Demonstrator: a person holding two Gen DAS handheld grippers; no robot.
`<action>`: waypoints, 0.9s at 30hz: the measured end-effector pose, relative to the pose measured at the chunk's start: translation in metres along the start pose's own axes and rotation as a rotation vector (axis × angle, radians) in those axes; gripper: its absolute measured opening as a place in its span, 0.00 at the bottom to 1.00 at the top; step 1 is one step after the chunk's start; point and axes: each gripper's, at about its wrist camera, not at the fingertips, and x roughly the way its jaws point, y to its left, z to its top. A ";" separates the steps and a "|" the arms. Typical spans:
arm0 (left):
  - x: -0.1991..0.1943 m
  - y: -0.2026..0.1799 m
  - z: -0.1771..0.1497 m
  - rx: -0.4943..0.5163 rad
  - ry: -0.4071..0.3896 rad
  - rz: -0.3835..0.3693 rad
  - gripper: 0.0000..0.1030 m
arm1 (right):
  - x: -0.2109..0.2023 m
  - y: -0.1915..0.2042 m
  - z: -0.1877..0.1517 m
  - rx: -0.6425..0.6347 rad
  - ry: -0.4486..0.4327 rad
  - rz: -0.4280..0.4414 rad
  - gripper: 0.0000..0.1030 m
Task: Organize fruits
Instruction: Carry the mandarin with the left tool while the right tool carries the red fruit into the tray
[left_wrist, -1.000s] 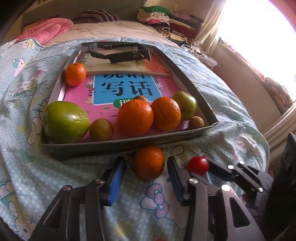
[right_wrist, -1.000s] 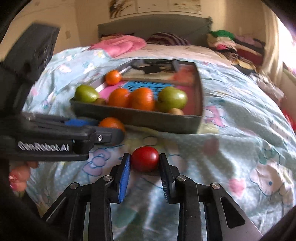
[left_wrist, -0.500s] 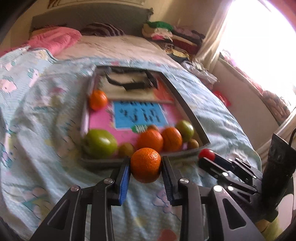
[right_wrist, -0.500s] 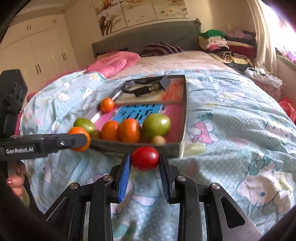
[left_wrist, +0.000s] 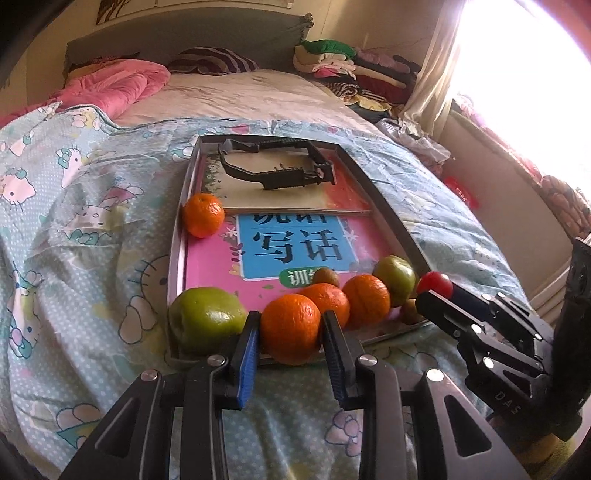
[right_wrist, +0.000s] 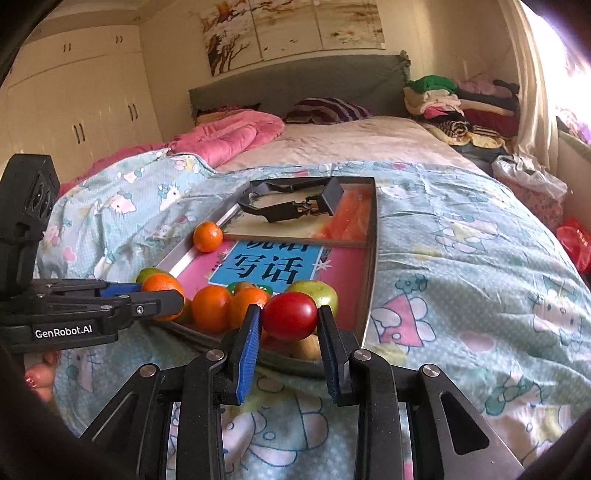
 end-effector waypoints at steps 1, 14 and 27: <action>0.002 0.001 0.001 -0.004 0.005 0.000 0.32 | 0.002 0.001 0.000 -0.007 0.002 -0.002 0.30; 0.012 0.002 0.002 -0.010 0.012 0.000 0.32 | 0.011 0.012 -0.007 -0.055 -0.001 -0.027 0.30; 0.012 0.002 0.001 -0.009 0.012 0.001 0.32 | 0.017 0.014 -0.012 -0.063 -0.003 -0.046 0.35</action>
